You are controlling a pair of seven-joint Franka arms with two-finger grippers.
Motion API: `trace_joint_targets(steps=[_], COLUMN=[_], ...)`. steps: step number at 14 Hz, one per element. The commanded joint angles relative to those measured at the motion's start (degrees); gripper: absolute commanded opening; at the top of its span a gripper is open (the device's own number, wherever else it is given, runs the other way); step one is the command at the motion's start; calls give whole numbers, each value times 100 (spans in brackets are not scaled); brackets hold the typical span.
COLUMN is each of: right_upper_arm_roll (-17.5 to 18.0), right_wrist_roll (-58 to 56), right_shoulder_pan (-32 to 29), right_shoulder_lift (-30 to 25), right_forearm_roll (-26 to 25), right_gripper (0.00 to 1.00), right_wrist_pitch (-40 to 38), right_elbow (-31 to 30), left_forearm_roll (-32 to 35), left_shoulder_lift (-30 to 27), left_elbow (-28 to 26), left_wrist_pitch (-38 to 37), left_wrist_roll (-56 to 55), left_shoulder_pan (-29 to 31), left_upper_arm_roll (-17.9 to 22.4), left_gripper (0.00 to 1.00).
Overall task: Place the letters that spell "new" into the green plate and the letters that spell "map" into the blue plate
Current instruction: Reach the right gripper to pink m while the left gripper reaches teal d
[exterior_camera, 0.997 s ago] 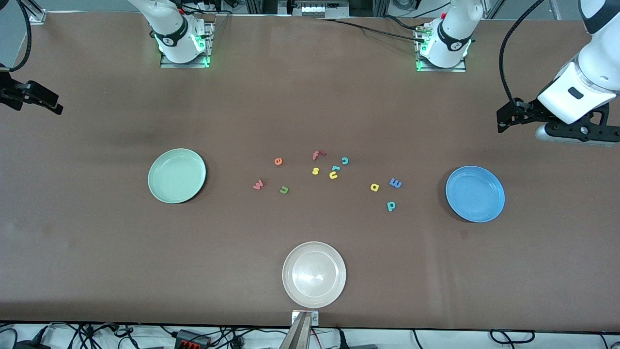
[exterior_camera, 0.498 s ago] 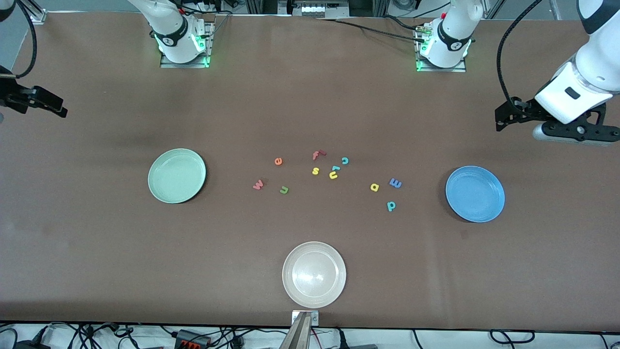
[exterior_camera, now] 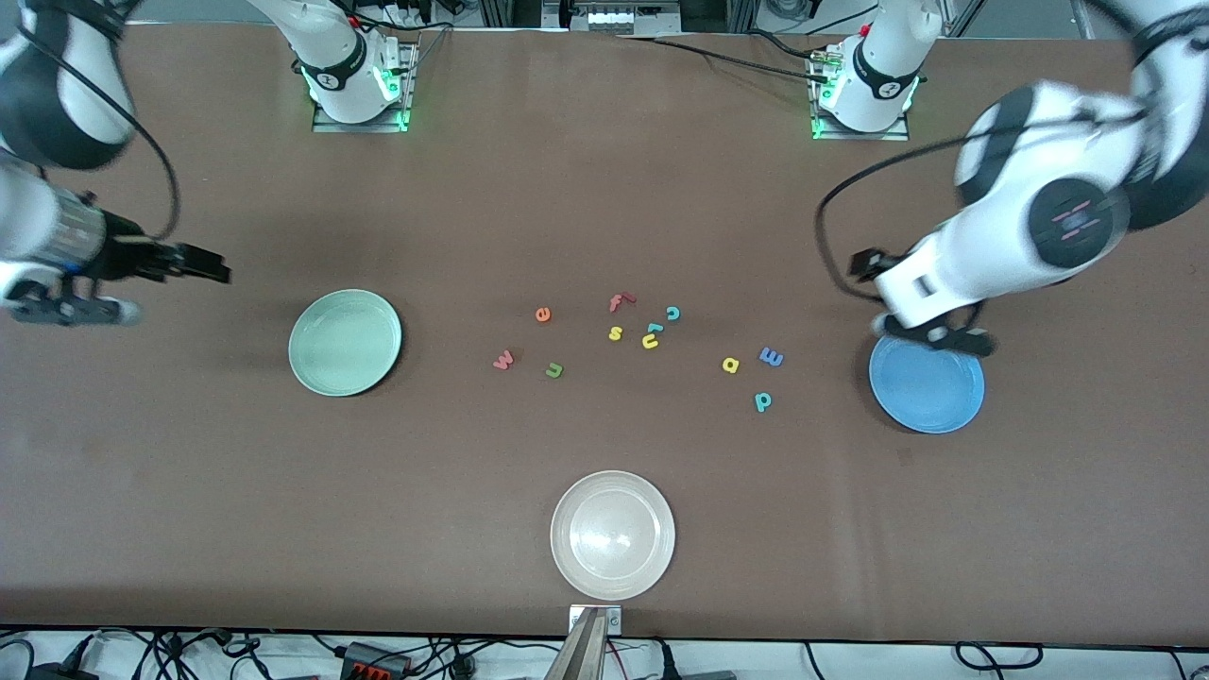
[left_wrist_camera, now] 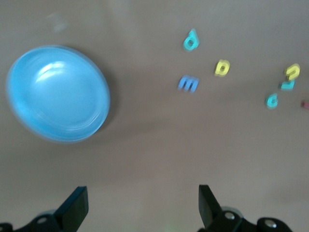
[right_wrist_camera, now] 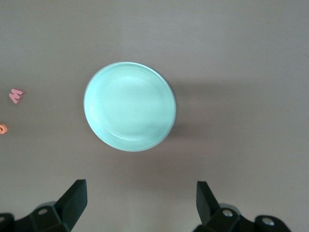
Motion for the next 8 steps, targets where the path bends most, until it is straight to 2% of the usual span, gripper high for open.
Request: trace_joint_targets(steps=[1,6,8], right_upper_arm_roll=[-32,-32,-32], right_wrist_roll=[5,49,293], right_shoulder_pan=[548,1480,1840], right_shoulder_lift=[448,1327,1652], right_forearm_roll=[28,10,28], right_gripper=[100,100,100], right_wrist_pitch=[294,1243,1655], right_elbow=[169,169,169], left_forearm_roll=[111,120,120], left_shoulder_lift=[658,1739,1917], left_elbow=[158,106,79], left_wrist_pitch=[873,2929,3381], left_wrist_roll=[-447,-527,-528], left_shoulder_pan=[-227,-298,-307], left_upper_arm_roll=[-4,14,5], left_gripper=[100,100,100])
